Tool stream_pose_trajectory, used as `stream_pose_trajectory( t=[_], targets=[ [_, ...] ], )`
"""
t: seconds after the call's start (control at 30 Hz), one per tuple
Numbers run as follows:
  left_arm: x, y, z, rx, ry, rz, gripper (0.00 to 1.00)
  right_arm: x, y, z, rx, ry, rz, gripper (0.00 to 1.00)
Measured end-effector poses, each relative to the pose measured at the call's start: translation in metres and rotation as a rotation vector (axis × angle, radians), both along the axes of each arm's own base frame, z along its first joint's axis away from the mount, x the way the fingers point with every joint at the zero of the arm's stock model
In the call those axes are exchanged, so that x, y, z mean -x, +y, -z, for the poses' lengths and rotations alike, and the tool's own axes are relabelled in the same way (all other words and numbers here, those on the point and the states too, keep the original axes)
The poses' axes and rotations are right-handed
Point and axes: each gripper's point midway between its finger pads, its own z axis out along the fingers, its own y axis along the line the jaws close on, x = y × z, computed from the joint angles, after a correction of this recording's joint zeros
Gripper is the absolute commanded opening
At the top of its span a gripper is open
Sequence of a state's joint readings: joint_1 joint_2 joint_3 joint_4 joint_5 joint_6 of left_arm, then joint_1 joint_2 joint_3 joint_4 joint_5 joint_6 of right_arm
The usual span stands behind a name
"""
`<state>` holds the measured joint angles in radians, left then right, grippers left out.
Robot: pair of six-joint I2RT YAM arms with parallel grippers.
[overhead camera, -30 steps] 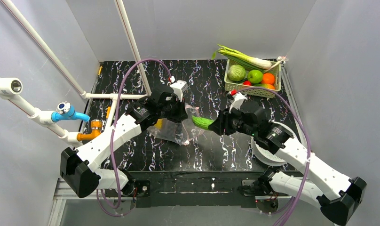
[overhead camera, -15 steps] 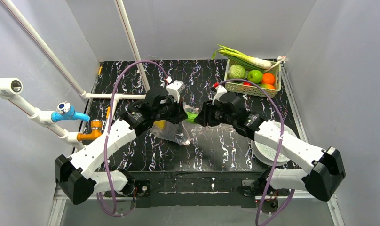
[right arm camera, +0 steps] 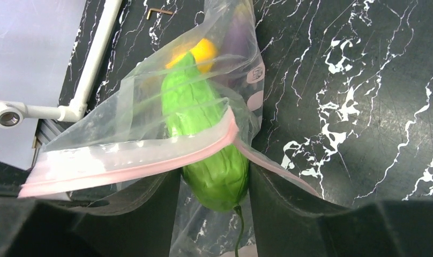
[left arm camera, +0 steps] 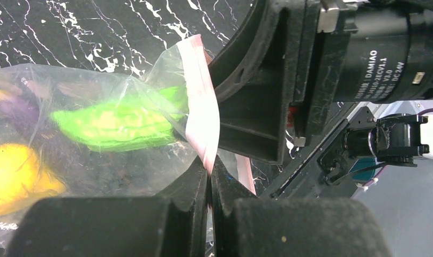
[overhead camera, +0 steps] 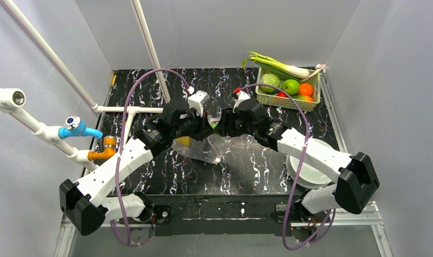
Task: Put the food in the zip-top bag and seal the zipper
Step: Place the fake vegetable in the zipper food storage bag.
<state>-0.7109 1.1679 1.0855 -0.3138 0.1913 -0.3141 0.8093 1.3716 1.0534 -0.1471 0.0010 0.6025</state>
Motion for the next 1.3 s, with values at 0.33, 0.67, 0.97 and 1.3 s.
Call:
stream_pose_trajectory(
  t=[0.33, 0.67, 0.97, 1.3],
  targets=[
    [0.002, 0.002, -0.006, 0.018, -0.022, 0.0, 0.0, -0.003, 0.0, 0.0, 0.008, -0.003, 0.011, 0.72],
    [-0.001, 0.007, -0.006, 0.018, -0.047, -0.03, 0.0, 0.001, -0.016, -0.023, -0.004, -0.054, 0.046, 0.7],
    [0.003, 0.019, -0.059, 0.077, -0.074, -0.097, 0.0, 0.021, -0.049, -0.08, -0.069, -0.174, 0.074, 0.73],
    [-0.018, 0.034, -0.081, 0.0, -0.124, -0.21, 0.0, 0.025, -0.065, -0.091, -0.047, -0.205, 0.104, 0.73]
  ],
)
